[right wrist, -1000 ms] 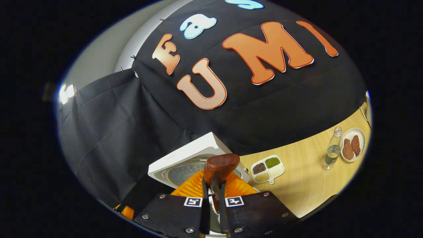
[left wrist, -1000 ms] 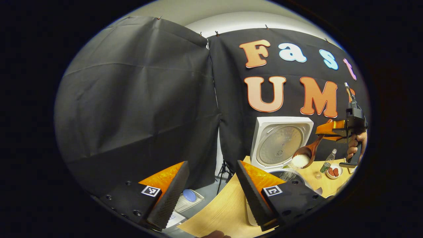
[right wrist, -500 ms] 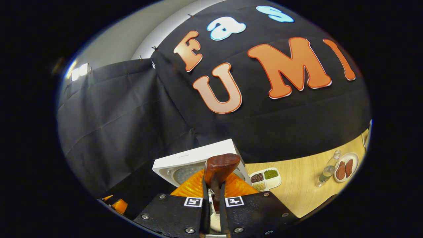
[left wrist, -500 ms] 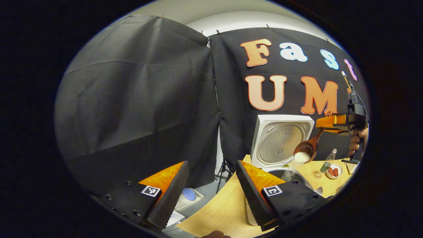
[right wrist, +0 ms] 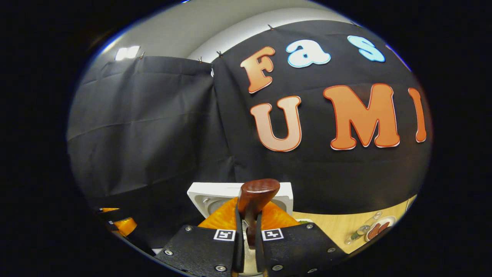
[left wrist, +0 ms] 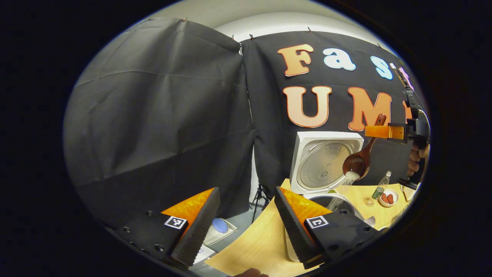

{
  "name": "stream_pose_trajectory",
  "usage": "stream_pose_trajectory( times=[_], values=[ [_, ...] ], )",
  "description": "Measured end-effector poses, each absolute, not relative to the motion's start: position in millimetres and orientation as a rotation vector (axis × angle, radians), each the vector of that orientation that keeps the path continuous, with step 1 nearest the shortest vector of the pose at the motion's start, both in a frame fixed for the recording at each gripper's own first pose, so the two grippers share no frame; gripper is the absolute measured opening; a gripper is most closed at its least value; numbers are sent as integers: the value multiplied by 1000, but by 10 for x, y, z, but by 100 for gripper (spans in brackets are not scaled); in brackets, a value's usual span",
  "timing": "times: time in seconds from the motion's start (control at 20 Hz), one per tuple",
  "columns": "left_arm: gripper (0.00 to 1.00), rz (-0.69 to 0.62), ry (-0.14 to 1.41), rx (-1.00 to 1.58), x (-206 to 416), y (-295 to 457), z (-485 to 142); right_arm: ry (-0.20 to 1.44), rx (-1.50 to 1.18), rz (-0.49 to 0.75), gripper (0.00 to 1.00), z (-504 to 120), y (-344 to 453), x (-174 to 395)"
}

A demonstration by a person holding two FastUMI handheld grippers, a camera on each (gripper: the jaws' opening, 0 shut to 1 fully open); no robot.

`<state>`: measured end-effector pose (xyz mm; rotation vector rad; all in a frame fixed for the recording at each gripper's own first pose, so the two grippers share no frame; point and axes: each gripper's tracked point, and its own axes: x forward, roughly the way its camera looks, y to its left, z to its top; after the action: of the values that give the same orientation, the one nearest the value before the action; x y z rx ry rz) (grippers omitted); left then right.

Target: Close the left gripper, press the button to open the rice cooker; take a wooden spoon from the chopstick holder with the right hand, scoop a spoonful of rice and pour it into the rice cooker, then put the wooden spoon back into the chopstick holder.

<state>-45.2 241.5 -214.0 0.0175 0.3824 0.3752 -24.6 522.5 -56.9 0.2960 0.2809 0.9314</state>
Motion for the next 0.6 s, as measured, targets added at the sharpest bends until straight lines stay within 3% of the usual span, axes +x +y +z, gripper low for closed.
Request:
stream_pose_trajectory(
  times=[0.6],
  values=[
    [97, 375, 394, 13, -544, 2385, -2179, 99, 54, 1019, 11, -478, 5325, -626]
  ],
)
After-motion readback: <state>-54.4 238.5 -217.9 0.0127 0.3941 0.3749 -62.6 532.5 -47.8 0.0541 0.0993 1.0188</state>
